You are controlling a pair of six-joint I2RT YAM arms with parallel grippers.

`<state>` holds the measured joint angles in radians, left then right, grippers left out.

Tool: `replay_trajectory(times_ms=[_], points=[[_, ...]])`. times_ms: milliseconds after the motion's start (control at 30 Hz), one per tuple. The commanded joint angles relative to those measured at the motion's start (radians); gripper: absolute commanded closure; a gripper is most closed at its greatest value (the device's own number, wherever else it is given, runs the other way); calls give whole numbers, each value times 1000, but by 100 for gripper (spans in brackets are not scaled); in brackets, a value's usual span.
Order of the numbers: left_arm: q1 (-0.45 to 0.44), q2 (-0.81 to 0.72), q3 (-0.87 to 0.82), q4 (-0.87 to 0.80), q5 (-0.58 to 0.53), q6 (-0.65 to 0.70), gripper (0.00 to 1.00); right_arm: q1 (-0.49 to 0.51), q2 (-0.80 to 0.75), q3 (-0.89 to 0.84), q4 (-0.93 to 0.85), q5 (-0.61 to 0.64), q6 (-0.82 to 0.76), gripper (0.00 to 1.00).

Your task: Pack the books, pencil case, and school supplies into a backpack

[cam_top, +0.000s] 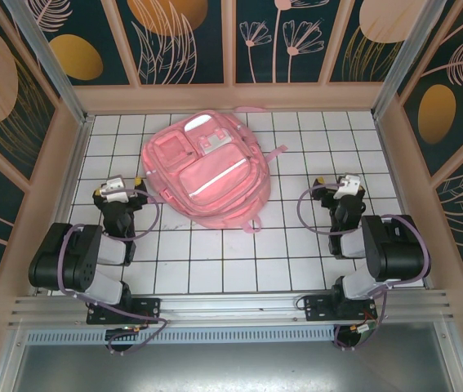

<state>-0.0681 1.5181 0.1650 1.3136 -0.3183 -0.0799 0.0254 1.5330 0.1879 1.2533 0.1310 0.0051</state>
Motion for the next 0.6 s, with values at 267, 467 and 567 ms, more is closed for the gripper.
replay_trajectory(times_ms=[267, 467, 567], points=[[16, 3, 45, 13, -48, -31, 1, -38, 6, 30, 21, -30, 30, 1], [16, 6, 48, 10, -47, -31, 1, -38, 6, 30, 21, -30, 30, 1], [17, 6, 50, 9, -48, -31, 1, -37, 6, 30, 21, -30, 31, 1]])
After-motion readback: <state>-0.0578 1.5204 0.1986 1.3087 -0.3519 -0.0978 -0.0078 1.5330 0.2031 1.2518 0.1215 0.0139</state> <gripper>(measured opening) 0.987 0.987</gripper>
